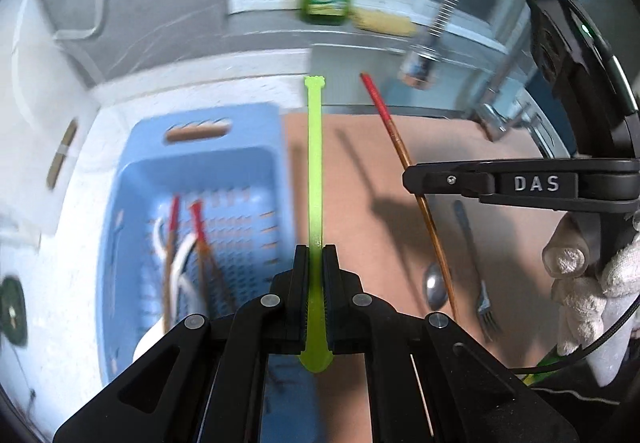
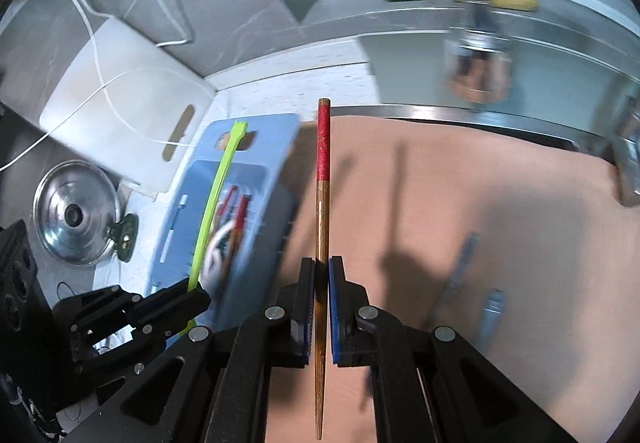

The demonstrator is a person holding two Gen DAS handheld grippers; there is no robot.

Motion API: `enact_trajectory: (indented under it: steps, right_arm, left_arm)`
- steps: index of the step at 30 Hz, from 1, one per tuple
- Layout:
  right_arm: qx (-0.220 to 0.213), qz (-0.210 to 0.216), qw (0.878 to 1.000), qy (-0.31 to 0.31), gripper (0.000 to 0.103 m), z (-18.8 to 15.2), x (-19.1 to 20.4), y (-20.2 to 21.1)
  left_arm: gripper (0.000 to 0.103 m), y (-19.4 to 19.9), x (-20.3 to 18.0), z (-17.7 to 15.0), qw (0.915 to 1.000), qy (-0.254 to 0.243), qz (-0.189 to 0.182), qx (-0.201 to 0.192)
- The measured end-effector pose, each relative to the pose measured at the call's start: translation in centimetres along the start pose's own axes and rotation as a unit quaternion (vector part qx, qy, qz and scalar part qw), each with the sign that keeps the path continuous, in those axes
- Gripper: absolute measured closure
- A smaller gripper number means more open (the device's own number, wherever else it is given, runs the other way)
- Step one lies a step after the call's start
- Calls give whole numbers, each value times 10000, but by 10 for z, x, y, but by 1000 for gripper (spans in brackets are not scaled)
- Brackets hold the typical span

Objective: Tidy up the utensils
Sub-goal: 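Carry the green spoon and chopstick over the blue basket and lower them in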

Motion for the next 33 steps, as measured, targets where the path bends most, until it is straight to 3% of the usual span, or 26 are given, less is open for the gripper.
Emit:
enact_trajectory:
  steps: [6,11,19,33]
  right_arm:
    - [282,535,9978,-290,97,6,40,-38]
    - [647,809,9935,-470,97,-1,67,-70]
    - [1015,735,9914,-371,97,-16,96,-111]
    - [1103,307,9934,-53,97,-24,107,-136]
  left_arm:
    - [98,4,59,-15,9967,798,96,121]
    - [98,-5,84,-34,9935,1061,208,355]
    - [98,-22,106,-44,9897,1216,500,560]
    - [98,-35,119,-50,9882,1165,637,763]
Point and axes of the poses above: each gripper's, at about its wrist camera, not at the fingertips, and y roughly against the way its jaws point, x to its left, z to its top, the point moved 2 cm from there along -y, roughly the way its jaws point, and after that the axes turned 10 degrees about -x, right-handed, at the moved point
